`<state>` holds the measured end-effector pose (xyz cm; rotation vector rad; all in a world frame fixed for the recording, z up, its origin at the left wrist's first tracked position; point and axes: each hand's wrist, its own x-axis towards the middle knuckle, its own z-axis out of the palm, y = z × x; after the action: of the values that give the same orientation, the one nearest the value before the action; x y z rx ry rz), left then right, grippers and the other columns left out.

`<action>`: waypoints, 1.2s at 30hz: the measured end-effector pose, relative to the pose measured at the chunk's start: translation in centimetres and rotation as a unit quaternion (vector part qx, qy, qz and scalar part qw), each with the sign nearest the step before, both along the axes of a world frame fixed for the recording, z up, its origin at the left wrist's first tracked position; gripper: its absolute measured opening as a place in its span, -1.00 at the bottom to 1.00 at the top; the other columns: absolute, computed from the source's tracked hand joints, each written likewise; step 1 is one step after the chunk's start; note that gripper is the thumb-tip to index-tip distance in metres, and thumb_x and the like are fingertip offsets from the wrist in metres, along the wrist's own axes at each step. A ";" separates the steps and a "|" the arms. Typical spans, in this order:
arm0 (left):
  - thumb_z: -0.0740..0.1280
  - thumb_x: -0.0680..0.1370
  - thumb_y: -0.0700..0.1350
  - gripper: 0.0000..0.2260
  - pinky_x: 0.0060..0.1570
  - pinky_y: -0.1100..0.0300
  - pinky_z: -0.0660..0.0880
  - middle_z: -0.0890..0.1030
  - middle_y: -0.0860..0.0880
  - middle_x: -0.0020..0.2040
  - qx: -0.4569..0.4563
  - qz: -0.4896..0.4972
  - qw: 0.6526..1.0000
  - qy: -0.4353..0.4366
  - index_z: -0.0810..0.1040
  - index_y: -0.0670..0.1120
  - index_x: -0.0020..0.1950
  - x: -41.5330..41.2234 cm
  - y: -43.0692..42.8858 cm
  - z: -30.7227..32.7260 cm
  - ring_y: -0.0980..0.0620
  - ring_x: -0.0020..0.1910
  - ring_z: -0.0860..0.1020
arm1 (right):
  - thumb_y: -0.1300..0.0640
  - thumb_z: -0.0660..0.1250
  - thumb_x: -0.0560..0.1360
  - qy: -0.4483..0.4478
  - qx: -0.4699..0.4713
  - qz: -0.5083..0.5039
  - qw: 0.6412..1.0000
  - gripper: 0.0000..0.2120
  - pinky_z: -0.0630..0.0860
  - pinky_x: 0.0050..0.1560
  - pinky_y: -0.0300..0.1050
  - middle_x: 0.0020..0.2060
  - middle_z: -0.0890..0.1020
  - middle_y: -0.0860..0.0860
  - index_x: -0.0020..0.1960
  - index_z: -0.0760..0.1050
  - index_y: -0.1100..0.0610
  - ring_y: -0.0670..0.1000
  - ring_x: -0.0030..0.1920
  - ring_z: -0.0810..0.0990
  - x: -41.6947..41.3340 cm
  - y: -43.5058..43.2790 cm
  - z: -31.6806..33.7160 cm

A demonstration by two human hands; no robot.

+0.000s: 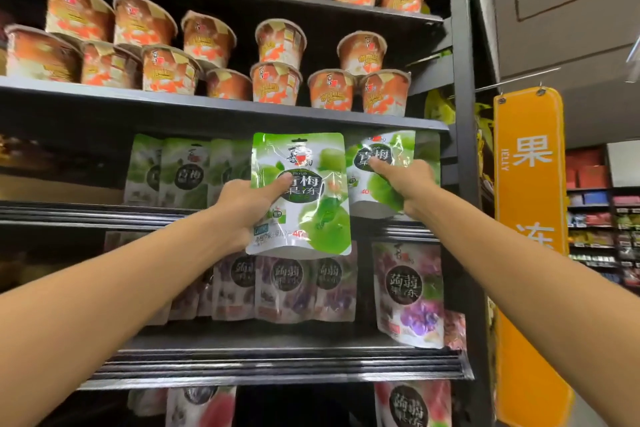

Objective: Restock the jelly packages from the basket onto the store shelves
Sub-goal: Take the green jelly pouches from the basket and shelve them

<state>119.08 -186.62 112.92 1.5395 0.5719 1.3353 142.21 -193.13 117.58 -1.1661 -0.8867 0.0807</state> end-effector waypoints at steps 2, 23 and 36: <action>0.50 0.45 0.03 -0.62 0.16 -0.09 0.54 0.65 -0.20 0.11 -0.001 0.004 1.000 0.002 0.57 -0.24 0.06 0.4 0.4 0.4 -0.22 0.12 0.60 | -0.01 0.59 0.35 -0.012 0.003 -0.006 1.000 -0.33 0.57 0.16 0.22 0.16 0.59 0.20 0.30 0.43 0.29 0.23 0.15 0.60 0.1 1.0 0.3; 0.51 0.44 0.04 -0.50 -0.12 0.04 0.60 0.67 -0.11 0.06 -0.025 -0.030 0.999 -0.003 0.52 -0.21 0.26 4.5 2.3 3.7 -0.07 -0.06 0.66 | -0.22 0.52 0.34 -0.242 -0.133 -0.254 0.927 -0.42 0.19 -0.40 -0.10 -0.43 0.27 -0.01 -0.29 0.19 0.09 -0.02 -0.42 0.24 2.7 -0.1 -3.6; 0.48 0.47 0.05 -0.47 -0.29 0.12 0.57 0.66 -0.10 0.03 -0.013 -0.055 0.997 0.058 0.47 -0.23 0.31 6.0 3.2 4.6 -0.03 -0.15 0.64 | -0.25 0.31 0.52 -0.278 -0.053 -0.081 0.956 -0.54 0.46 -0.26 -0.16 -0.29 0.55 0.00 -0.15 0.54 0.17 -0.03 -0.32 0.54 -2.2 -0.7 -3.3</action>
<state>125.10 -183.44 117.50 1.6122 0.5659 1.1563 140.04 -193.88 114.27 -1.3862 -1.2844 -0.3553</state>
